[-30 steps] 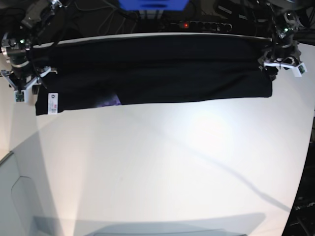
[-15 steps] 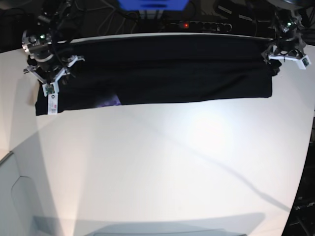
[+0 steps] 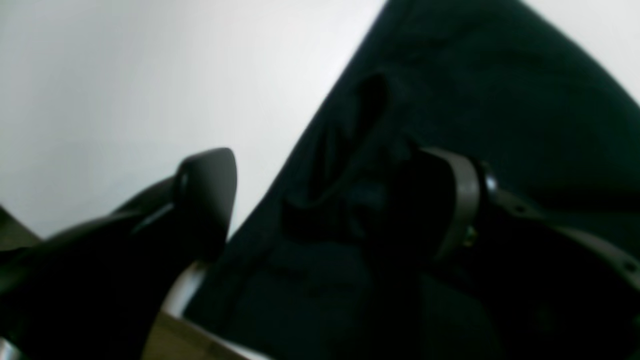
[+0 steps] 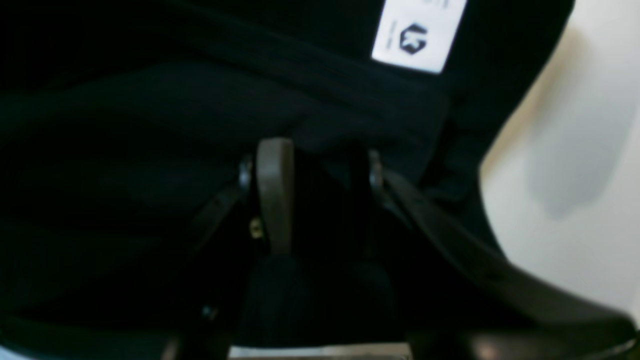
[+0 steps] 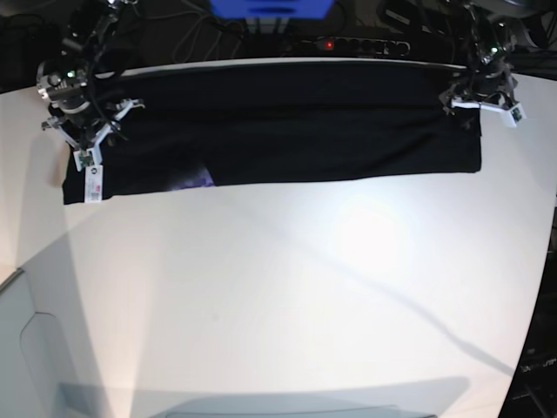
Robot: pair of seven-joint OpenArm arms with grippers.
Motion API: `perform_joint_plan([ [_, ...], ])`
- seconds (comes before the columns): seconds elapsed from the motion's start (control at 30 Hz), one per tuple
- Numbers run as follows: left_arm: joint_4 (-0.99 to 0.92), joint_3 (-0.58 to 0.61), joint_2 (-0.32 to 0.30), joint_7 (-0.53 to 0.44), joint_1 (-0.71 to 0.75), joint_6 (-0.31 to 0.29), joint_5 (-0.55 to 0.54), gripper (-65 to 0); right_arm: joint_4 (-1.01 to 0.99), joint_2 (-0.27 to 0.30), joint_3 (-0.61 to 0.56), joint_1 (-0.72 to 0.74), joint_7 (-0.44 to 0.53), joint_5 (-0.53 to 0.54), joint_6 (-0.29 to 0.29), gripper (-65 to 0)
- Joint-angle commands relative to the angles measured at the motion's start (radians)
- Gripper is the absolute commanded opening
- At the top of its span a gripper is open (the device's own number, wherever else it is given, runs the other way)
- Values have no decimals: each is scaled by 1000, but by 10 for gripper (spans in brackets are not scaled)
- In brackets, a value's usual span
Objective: Fold the T-shirt properly
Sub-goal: 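Grasp the strip ends with both grippers, holding them flat, then fold the strip end with the left gripper toward the right gripper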
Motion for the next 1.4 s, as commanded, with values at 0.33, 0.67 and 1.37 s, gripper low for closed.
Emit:
perform_joint_plan([
  [0.33,13,-12,-8,-17,-10,0,1,-585,15,8,4,10,14,9,3,-449],
  [0.67,93,-18,-42,-17,-57,0,1,-650,-69,10,4,30,14,9,3,-449],
  [1.37,363,333,48,-24,-25,9,12,-650,-75,8,-1,31,14,9,3,-449],
])
